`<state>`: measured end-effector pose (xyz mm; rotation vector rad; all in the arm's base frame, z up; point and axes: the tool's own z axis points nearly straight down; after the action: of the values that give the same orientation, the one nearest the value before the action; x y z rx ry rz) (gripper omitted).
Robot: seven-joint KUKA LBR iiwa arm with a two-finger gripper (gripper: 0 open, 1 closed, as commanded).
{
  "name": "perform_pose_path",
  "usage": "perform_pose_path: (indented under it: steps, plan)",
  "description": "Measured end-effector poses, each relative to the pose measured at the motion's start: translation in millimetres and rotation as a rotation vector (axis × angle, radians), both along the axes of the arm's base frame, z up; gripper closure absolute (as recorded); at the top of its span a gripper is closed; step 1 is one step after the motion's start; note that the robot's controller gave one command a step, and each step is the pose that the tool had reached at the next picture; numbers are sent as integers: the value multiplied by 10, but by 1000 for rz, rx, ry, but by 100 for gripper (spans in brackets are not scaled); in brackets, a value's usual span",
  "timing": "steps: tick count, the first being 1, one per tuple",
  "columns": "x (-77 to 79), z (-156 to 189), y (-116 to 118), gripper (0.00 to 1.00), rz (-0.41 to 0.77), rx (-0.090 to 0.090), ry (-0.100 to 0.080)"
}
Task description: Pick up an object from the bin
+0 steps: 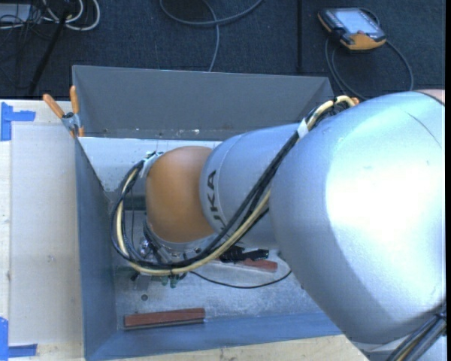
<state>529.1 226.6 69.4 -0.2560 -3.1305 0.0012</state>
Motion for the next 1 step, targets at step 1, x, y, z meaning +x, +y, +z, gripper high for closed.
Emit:
perform_pose_path:
  steps: [1]
  plan:
    - [0,0,-1,100,0,0,0]
